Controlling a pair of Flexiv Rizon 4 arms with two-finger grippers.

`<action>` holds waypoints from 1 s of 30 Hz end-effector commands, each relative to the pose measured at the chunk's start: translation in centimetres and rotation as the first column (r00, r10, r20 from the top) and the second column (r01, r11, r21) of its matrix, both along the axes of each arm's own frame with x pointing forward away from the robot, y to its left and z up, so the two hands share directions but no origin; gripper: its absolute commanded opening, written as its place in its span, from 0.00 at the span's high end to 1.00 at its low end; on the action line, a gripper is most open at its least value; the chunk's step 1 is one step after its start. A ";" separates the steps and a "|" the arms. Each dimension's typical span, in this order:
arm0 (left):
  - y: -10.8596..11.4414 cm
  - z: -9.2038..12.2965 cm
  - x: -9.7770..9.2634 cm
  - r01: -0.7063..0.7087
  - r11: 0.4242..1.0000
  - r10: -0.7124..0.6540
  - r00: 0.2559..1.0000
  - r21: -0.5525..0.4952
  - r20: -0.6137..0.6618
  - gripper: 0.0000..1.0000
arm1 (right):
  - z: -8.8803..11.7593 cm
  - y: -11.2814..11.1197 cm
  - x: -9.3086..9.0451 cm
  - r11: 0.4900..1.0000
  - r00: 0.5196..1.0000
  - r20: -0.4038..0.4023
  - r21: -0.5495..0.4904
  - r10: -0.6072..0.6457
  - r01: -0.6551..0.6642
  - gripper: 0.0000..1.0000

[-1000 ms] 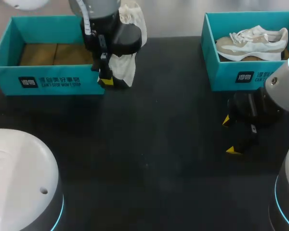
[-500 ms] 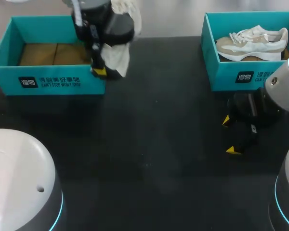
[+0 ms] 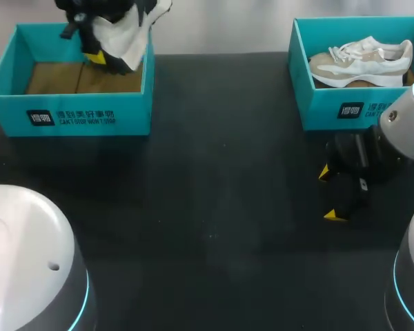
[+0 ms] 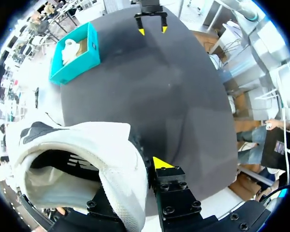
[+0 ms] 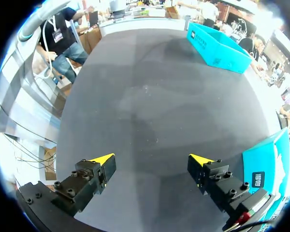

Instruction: Take the shoe out of the shoebox, open the shoe tongue, remove and reinsert the insole, then place the shoe into the shoebox

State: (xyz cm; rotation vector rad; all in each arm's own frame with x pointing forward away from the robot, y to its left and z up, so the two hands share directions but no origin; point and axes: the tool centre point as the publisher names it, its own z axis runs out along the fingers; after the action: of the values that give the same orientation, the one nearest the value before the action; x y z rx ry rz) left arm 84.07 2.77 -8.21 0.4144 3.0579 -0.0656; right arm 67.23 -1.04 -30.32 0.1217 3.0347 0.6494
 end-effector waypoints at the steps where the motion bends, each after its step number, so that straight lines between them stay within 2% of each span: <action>1: 2.9 -0.1 3.8 -0.048 0.999 0.047 0.998 -0.013 -0.040 1.00 | -0.1 0.0 -0.1 1.000 1.000 0.002 -0.002 -0.001 0.001 0.00; 11: 8.8 0.7 8.2 -0.165 0.986 0.166 0.986 0.026 -0.035 1.00 | -0.1 0.0 -0.1 1.000 1.000 0.002 -0.002 -0.001 0.001 0.00; 29: 8.8 0.7 8.2 -0.165 0.986 0.166 0.986 0.026 -0.035 1.00 | -0.1 0.0 -0.1 1.000 1.000 0.002 -0.002 -0.001 0.001 0.00; 30: 9.6 0.5 9.2 -0.176 0.984 0.177 0.984 0.029 -0.028 1.00 | -0.1 0.0 -0.1 1.000 1.000 0.002 -0.002 -0.001 0.001 0.00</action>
State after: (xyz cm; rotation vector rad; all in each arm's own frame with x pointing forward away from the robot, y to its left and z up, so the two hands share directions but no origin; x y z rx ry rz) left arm 92.38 11.63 -7.74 0.1519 3.1158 -0.0268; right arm 67.23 -1.04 -30.32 0.1216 3.0348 0.6494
